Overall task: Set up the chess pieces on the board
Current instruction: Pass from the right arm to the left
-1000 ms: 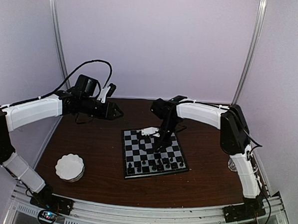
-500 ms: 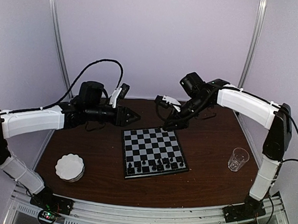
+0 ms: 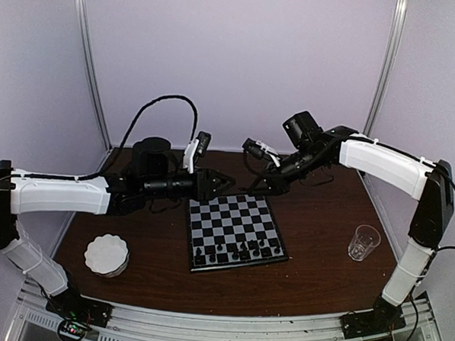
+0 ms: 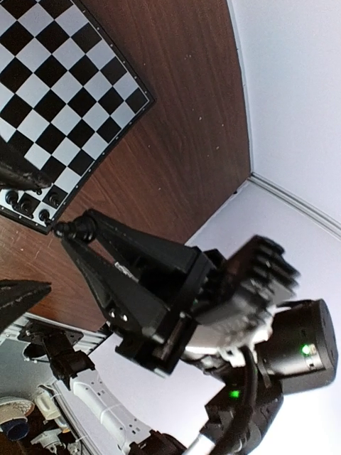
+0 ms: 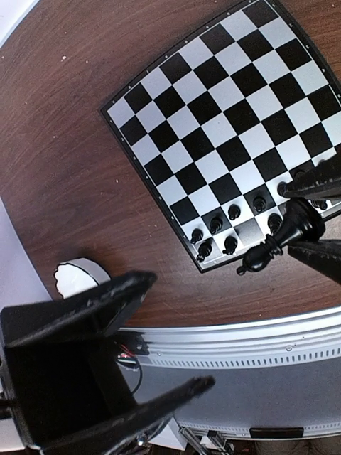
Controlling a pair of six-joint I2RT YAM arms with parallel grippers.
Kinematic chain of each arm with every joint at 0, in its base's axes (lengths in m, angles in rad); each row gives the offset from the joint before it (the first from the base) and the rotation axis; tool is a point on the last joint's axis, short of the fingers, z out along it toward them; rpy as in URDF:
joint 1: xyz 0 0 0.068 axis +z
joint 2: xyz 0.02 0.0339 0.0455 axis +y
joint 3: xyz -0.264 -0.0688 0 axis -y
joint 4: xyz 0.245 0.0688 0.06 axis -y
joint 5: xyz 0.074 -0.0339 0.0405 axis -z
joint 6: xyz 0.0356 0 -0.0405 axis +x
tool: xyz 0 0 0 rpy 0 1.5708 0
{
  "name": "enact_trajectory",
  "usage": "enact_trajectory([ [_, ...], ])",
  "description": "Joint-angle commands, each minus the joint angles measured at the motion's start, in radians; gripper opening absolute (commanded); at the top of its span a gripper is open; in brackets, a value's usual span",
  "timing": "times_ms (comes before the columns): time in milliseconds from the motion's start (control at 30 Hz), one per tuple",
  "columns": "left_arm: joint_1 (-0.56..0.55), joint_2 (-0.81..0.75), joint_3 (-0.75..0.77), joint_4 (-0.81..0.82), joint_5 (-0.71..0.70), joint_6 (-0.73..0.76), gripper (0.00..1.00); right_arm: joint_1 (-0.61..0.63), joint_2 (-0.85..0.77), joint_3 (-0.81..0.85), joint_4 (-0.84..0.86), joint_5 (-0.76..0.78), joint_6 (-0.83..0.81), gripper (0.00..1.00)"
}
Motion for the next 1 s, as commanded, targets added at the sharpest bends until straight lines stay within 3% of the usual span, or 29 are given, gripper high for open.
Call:
enact_trajectory([
  [0, -0.004, 0.051, 0.048, 0.067, -0.002, -0.051, 0.42, -0.006, -0.054, -0.027, 0.055, -0.044, 0.030, 0.19],
  [967, -0.009, 0.158, 0.114, 0.058, 0.076, -0.089, 0.14, -0.006, -0.034, -0.035, 0.070, -0.064, 0.043, 0.20],
])
